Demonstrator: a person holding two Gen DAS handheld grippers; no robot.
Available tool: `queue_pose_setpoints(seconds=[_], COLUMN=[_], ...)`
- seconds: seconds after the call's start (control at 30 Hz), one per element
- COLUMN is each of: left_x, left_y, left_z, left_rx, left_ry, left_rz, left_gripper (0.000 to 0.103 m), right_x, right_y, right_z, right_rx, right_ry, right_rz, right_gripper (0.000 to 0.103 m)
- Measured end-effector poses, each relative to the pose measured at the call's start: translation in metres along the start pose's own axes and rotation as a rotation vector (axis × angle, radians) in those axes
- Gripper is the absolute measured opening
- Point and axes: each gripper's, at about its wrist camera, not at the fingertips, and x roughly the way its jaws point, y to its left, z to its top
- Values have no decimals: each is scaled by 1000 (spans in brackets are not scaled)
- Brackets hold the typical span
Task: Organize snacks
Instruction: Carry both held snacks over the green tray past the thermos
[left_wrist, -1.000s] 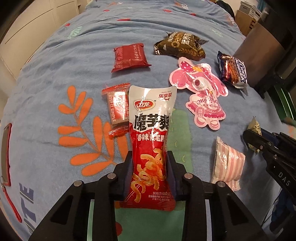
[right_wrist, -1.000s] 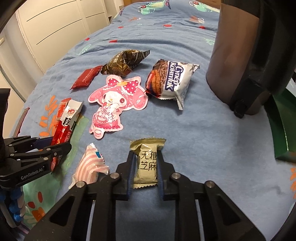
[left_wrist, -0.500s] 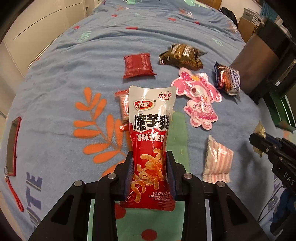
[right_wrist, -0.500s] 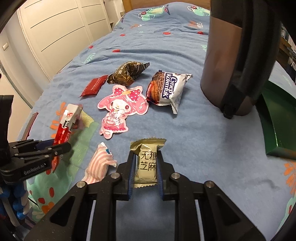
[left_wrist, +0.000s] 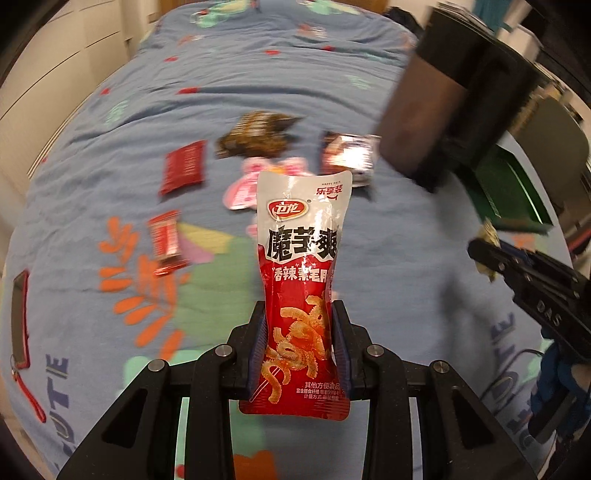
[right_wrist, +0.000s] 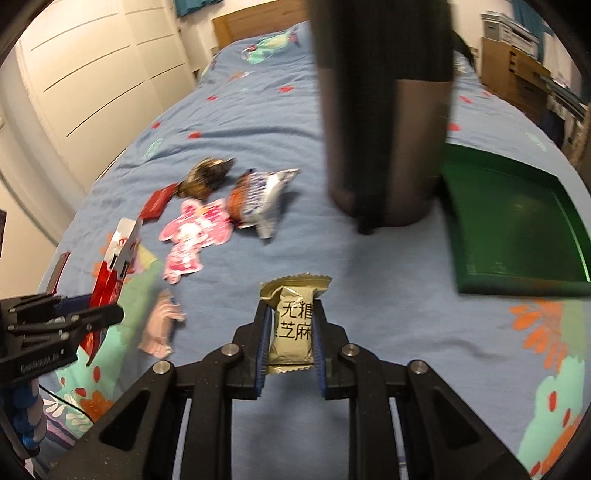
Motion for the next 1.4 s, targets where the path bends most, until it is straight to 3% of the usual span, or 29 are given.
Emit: queue_pose_setpoints(seconds=[0.4, 0.7, 1.1, 1.4], left_x=[9, 30, 100, 145], left_y=[-138, -239, -301, -320], left_z=[24, 66, 130, 148], left_rx=[253, 387, 415, 407], left_ry=[0, -51, -72, -46], left_rz=[-131, -203, -184, -154], left_gripper=[29, 29, 29, 29], right_x=[-31, -42, -28, 8], right_y=[-112, -194, -272, -303], right_z=[-13, 3, 37, 40], right_rx=[194, 319, 400, 414], right_ry=[-81, -215, -310, -245], right_rz=[-133, -235, -390, -437], right_gripper=[0, 0, 0, 0])
